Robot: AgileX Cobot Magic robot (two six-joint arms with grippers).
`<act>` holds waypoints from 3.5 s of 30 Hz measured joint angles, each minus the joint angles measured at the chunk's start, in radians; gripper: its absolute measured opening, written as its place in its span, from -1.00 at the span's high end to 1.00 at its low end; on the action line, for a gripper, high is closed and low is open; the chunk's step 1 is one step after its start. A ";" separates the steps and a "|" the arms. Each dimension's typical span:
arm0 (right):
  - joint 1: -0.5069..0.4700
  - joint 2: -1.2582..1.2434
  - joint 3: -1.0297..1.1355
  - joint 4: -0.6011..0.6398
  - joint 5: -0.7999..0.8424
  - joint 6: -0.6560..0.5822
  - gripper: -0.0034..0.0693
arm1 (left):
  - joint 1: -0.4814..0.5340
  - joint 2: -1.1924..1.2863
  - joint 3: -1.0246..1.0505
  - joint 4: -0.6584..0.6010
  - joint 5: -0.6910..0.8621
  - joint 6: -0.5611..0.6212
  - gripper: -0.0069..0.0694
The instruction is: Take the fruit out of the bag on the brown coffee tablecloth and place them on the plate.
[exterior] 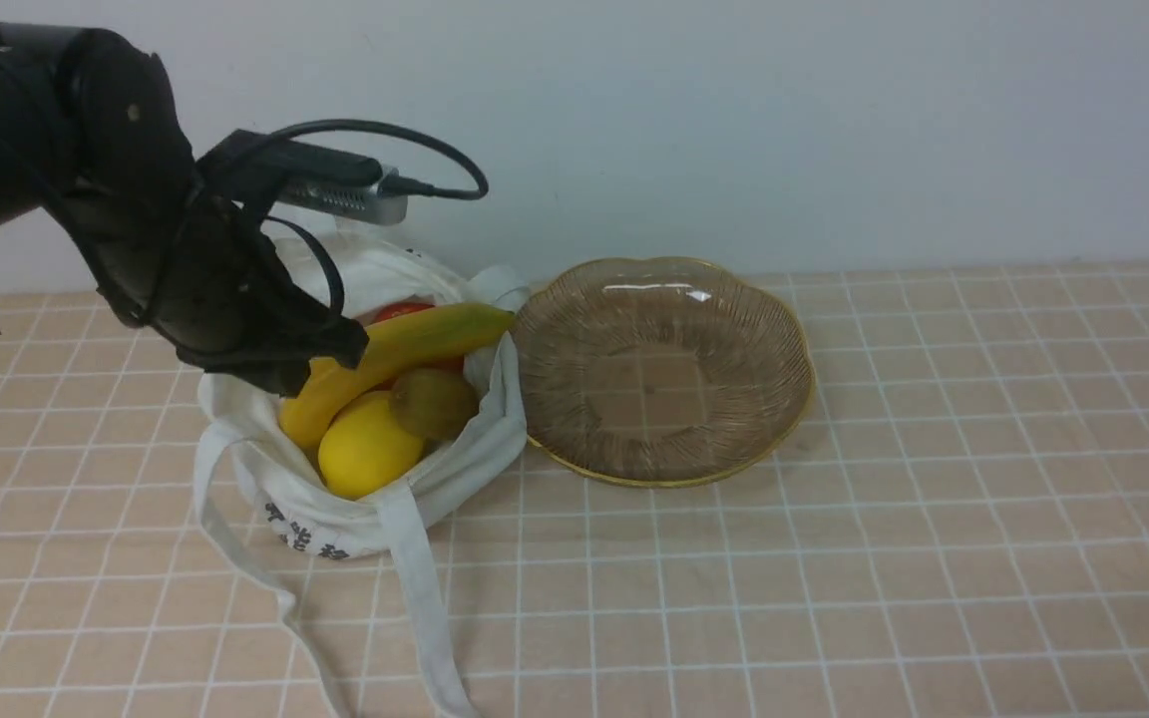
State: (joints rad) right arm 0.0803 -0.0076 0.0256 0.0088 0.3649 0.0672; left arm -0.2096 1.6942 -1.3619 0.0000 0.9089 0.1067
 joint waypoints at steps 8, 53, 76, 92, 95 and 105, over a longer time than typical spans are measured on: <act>0.000 0.000 0.000 0.000 0.000 0.000 0.94 | -0.002 0.045 0.000 0.022 -0.124 0.022 -0.24; 0.000 0.000 0.000 0.000 0.001 0.000 0.94 | -0.002 -0.095 -0.132 0.049 -0.008 -0.015 -0.02; 0.000 0.000 0.000 0.000 0.001 0.000 0.94 | -0.198 0.484 -0.510 -0.563 -0.130 0.009 -0.02; 0.000 0.000 0.000 0.000 0.001 0.000 0.94 | -0.211 0.572 -0.627 -0.525 -0.068 0.037 -0.78; 0.000 0.000 0.000 0.000 0.001 0.000 0.94 | -0.211 0.560 -0.747 -0.432 0.065 0.037 -0.52; 0.000 0.000 0.000 0.000 0.001 0.000 0.94 | -0.211 0.393 -1.080 -0.172 0.334 0.037 0.81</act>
State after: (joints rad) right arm 0.0803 -0.0076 0.0256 0.0088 0.3658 0.0672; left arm -0.4204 2.0872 -2.4424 -0.1722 1.2427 0.1439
